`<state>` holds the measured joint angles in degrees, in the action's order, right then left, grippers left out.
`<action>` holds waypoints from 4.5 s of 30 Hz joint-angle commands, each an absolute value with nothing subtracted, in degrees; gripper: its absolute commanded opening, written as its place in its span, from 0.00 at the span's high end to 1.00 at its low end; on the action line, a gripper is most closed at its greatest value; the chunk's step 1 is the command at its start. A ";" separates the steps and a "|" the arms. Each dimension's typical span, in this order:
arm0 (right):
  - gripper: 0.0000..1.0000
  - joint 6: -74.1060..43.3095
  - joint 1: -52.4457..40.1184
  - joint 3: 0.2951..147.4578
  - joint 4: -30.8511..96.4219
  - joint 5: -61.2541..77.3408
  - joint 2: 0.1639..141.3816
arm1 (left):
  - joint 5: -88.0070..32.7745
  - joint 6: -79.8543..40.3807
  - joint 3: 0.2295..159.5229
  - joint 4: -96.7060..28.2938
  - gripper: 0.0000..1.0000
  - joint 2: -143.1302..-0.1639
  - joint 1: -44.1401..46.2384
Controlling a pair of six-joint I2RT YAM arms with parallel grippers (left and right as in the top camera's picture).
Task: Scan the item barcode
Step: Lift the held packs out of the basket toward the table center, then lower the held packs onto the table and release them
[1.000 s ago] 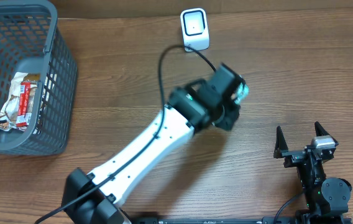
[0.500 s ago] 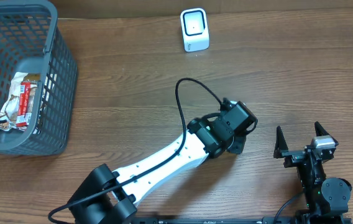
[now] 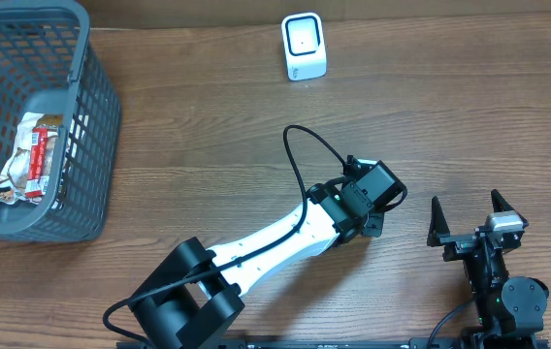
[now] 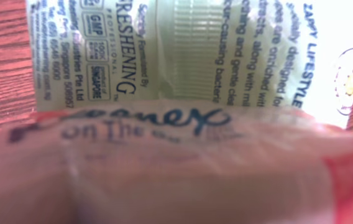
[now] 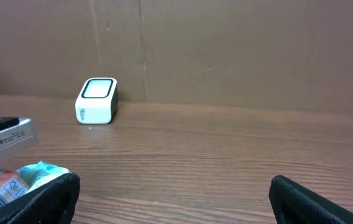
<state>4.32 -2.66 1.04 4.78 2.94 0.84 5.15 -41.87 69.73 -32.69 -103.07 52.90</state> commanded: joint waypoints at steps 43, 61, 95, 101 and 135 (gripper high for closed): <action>0.00 4.38 -2.52 0.45 4.62 2.59 0.19 | -8.47 -21.96 86.89 -60.07 0.51 -98.13 41.67; 0.00 4.38 -2.52 0.45 4.62 2.59 0.19 | -16.56 -21.54 80.84 -54.63 0.65 -100.03 41.93; 0.00 4.36 -2.52 0.45 4.62 2.59 0.19 | -13.76 -19.25 83.37 -59.11 0.94 -95.90 38.26; 0.00 4.38 -2.52 0.45 4.62 2.59 0.19 | -17.56 -19.09 83.35 -57.25 0.36 -95.96 38.26; 0.00 4.38 -2.52 0.45 4.62 2.59 0.19 | -18.74 -18.81 83.05 -53.87 0.96 -100.22 39.64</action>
